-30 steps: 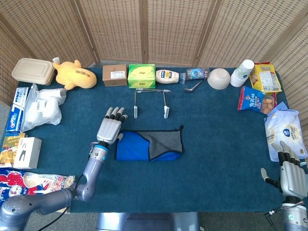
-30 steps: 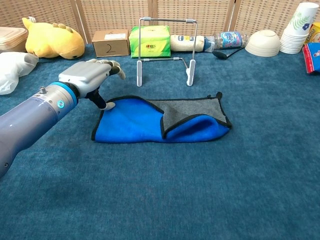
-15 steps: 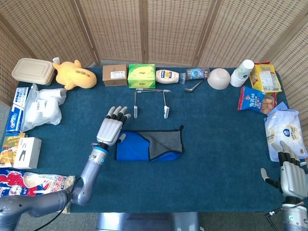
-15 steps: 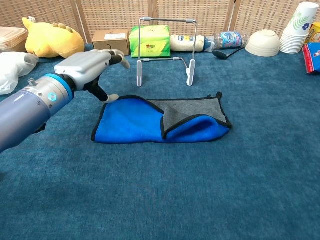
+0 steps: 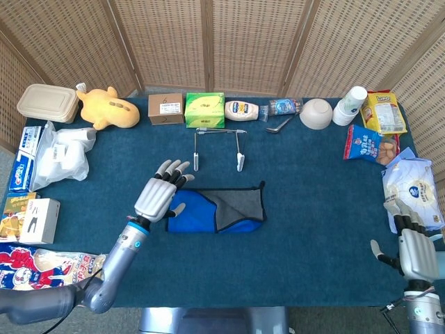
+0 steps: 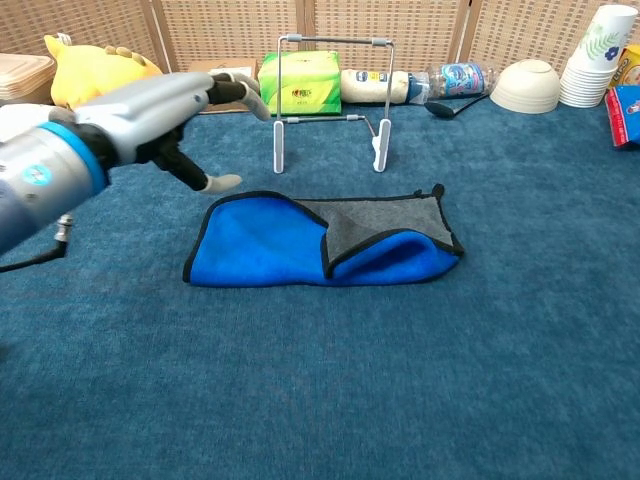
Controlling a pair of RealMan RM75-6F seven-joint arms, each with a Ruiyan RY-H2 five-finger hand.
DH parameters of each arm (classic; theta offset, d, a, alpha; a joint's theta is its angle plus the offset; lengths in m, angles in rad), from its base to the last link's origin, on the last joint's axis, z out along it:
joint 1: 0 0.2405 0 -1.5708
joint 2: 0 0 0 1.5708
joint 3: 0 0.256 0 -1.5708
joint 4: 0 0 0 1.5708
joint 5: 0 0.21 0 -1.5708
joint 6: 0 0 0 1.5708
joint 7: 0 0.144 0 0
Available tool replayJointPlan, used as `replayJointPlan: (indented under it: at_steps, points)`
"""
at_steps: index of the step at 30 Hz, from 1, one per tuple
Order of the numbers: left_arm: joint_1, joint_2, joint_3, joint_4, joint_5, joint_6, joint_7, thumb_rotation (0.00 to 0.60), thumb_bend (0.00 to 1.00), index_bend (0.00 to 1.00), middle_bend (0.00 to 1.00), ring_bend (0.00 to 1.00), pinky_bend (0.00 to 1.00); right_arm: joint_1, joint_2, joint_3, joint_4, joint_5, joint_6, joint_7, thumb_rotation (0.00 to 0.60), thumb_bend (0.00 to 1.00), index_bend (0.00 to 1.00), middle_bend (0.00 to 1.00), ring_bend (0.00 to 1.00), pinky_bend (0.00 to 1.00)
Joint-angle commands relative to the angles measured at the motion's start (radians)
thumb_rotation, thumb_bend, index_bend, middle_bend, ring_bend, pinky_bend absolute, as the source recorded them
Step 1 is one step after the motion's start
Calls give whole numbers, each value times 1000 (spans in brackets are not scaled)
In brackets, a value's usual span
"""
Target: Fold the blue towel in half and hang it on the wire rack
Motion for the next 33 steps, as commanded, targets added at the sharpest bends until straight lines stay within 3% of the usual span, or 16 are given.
replayJointPlan:
  at_steps: [1, 8, 16, 25, 33]
  points:
    - [71, 122, 59, -129, 22, 28, -41, 600, 390, 235, 94, 0, 0, 43, 20, 8, -17, -35, -57, 35, 600, 329, 138, 35, 0, 0]
    - [183, 268, 139, -226, 57, 114, -80, 600, 391, 242, 97, 0, 0, 132, 19, 26, -33, -77, -159, 70, 600, 328, 170, 43, 0, 0]
    - [288, 413, 196, -269, 121, 196, -193, 600, 391, 262, 99, 0, 0, 240, -24, 31, -60, -90, -277, 24, 600, 329, 207, 47, 0, 0]
    - [368, 465, 195, -265, 195, 307, -283, 600, 390, 275, 115, 0, 0, 357, -104, 28, -98, -87, -394, -63, 600, 286, 210, 47, 0, 0]
    - [386, 449, 179, -242, 213, 306, -321, 600, 390, 275, 116, 0, 0, 453, -229, 30, -64, -23, -448, -203, 600, 283, 191, 44, 0, 0]
